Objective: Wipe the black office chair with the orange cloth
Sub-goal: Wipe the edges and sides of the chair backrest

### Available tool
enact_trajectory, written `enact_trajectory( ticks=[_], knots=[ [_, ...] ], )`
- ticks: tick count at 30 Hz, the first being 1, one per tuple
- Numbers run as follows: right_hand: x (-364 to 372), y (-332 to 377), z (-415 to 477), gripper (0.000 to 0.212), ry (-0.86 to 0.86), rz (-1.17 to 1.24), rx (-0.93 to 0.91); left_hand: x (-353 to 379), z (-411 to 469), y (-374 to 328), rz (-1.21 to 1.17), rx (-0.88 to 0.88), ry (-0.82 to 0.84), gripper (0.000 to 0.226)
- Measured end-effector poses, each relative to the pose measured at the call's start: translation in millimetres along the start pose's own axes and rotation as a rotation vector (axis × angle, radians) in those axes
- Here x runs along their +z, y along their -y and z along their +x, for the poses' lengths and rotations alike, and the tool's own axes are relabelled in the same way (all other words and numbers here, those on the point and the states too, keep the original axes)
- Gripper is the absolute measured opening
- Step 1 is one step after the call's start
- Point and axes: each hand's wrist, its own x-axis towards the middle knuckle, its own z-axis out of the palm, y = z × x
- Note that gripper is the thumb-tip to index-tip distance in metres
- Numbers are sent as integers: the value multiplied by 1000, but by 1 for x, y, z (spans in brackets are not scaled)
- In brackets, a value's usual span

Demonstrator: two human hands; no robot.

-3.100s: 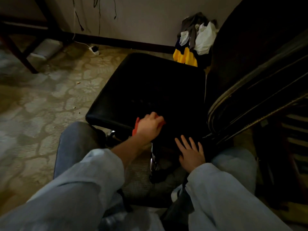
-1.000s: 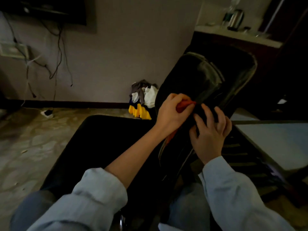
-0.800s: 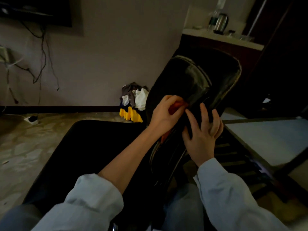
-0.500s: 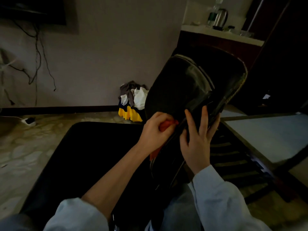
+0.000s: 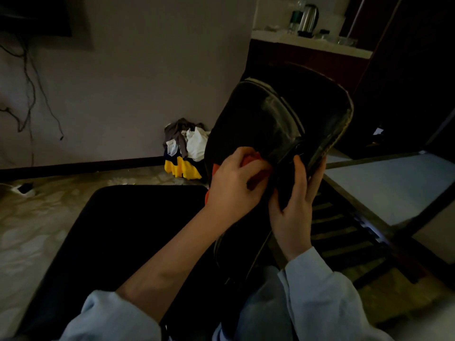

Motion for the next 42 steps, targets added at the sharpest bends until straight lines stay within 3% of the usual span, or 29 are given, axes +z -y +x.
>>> enact_trajectory(
  ticks=[4,8,12,21,25,31,36,42],
  knots=[
    [3,2,-2,77,-32,-2,-12,-6,-26,11,70,-3,12,23],
    [0,0,-4,75,-19,-10,-50,-13,-28,18,-78,-73,-14,22],
    [-5,2,-2,70,18,45,-40,-3,2,1,-136,-22,-111,21],
    [-4,-11,5,79,22,38,-67,11,-19,22,63,198,-34,17],
    [-2,-23,19,78,50,102,29,12,-41,39,68,128,51,16],
    [-1,-40,40,71,92,142,97,25,21,15,16,104,-120,16],
    [2,-48,49,75,87,190,135,52,68,1,171,224,-116,21],
    [7,-61,47,76,61,150,66,77,44,20,267,301,-128,23]
  ],
)
